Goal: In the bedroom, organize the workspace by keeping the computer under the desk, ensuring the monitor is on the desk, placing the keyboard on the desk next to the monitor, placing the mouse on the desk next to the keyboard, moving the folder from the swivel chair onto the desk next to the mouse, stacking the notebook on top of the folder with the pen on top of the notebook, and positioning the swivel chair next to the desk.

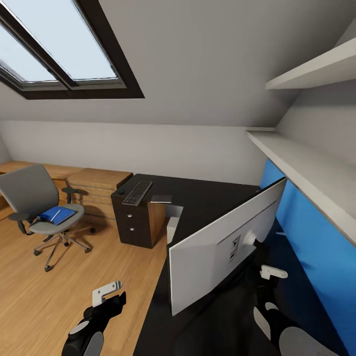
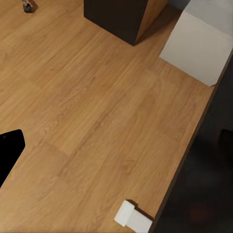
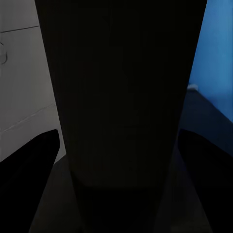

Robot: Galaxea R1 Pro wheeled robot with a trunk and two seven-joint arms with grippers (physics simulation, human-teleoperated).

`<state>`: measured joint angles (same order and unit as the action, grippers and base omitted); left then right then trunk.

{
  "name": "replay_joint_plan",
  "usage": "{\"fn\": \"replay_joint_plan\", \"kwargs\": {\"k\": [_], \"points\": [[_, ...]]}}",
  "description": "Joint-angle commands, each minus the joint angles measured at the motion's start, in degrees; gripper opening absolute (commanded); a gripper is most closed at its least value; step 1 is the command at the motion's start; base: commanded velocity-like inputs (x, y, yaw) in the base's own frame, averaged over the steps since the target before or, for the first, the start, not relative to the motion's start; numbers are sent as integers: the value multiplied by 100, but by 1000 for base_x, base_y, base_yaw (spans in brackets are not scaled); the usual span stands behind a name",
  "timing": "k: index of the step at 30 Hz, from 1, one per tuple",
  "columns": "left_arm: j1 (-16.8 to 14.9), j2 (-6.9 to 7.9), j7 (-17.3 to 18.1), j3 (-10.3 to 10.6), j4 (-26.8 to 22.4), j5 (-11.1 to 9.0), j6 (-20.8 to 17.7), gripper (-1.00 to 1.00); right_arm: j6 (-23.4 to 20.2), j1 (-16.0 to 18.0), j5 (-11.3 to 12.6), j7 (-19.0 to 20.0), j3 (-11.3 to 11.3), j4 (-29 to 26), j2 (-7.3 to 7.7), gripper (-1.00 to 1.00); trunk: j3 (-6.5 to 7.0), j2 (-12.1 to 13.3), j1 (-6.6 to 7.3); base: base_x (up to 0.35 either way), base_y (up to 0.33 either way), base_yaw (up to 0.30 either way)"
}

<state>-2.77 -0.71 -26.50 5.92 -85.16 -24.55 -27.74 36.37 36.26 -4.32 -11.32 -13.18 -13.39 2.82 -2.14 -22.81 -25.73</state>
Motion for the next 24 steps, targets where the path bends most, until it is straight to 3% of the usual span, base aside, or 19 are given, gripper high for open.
{"fn": "replay_joint_plan", "kwargs": {"k": [1,11,24], "points": [[-5,1,-51,6,-9,-59,-11,100,60,4,134,-153,102,8,3,-100,-15,-11,-5,0,0,0],[-5,1,-49,6,-9,-58,-12,100,72,4,125,-152,106,4,-16,-100,-15,-11,-5,0,0,-12],[-5,1,-52,6,-9,-58,-12,100,72,4,125,-152,106,3,-13,-100,-15,-11,-5,0,0,-238]]}}
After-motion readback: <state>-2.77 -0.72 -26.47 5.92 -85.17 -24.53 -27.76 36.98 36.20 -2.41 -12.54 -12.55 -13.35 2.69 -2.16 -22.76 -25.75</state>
